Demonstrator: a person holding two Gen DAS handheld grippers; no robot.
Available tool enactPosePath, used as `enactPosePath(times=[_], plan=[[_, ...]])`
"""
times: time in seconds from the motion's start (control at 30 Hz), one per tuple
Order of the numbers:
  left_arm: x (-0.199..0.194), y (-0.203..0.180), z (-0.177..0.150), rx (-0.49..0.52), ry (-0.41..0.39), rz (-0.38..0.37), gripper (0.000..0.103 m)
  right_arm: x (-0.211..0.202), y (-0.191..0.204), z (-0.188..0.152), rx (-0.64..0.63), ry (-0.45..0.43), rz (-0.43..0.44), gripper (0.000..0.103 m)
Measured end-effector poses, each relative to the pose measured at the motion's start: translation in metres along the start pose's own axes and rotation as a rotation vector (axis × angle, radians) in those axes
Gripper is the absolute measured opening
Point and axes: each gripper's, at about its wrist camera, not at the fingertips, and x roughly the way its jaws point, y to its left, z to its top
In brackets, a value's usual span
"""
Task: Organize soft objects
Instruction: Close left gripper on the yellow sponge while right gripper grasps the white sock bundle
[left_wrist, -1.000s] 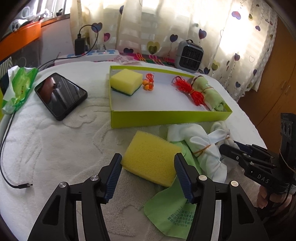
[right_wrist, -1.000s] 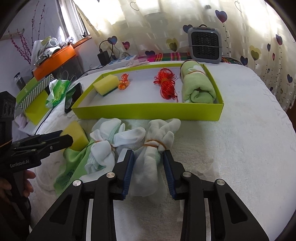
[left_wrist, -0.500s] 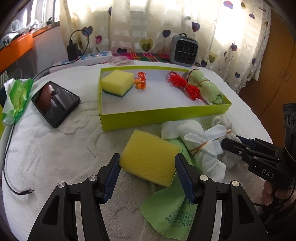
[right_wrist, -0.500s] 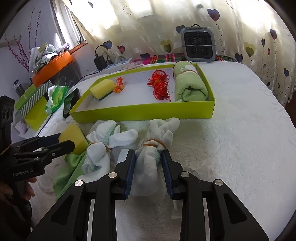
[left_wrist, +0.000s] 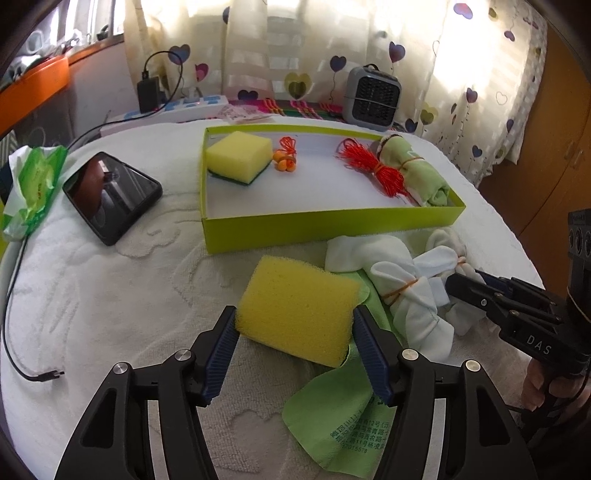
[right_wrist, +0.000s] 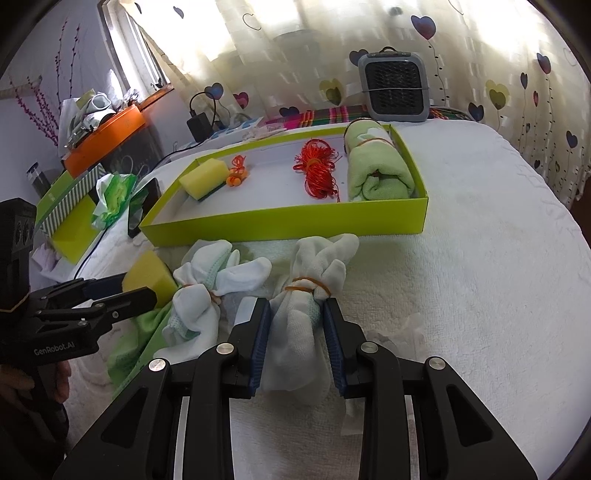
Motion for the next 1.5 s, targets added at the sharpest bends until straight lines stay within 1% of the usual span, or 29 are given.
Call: enactPosePath(times=[0.27, 0.7, 0.73, 0.87, 1.1, 1.13, 1.17, 1.23, 1.27, 1.33, 1.47, 1.5], plan=[[-0.009, 0.006, 0.002, -0.029, -0.027, 0.009, 0.059, -0.001, -0.001, 0.0, -0.006, -0.003, -0.004, 0.031], [-0.021, 0.004, 0.012, -0.02, -0.057, 0.018, 0.059, -0.014, 0.0, 0.006, -0.01, -0.044, -0.012, 0.03], [-0.022, 0.004, 0.012, -0.019, -0.061, 0.018, 0.059, -0.016, 0.0, 0.006, -0.013, -0.048, -0.014, 0.03], [-0.029, 0.005, 0.014, -0.022, -0.078, 0.019, 0.059, -0.019, 0.001, 0.006, -0.023, -0.059, -0.026, 0.02], [-0.031, 0.005, 0.014, -0.028, -0.081, 0.022, 0.059, -0.013, -0.004, 0.005, 0.002, -0.033, -0.008, 0.02], [-0.031, 0.005, 0.014, -0.028, -0.081, 0.023, 0.059, -0.012, -0.004, 0.006, 0.007, -0.03, -0.013, 0.02], [-0.031, 0.005, 0.014, -0.028, -0.081, 0.023, 0.059, -0.01, -0.005, 0.007, 0.008, -0.026, -0.012, 0.023], [-0.032, 0.004, 0.014, -0.029, -0.081, 0.024, 0.059, -0.007, -0.006, 0.007, 0.013, -0.014, -0.018, 0.034], [-0.032, 0.004, 0.014, -0.029, -0.081, 0.024, 0.059, -0.005, -0.006, 0.008, 0.016, -0.008, -0.015, 0.041], [-0.032, 0.004, 0.014, -0.027, -0.08, 0.023, 0.059, -0.001, -0.007, 0.008, 0.025, 0.003, -0.01, 0.042], [-0.032, 0.005, 0.014, -0.029, -0.08, 0.024, 0.059, 0.002, -0.004, 0.006, -0.001, 0.001, -0.042, 0.042], [-0.032, 0.005, 0.014, -0.031, -0.08, 0.024, 0.059, 0.001, -0.003, 0.006, -0.007, 0.001, -0.047, 0.039]])
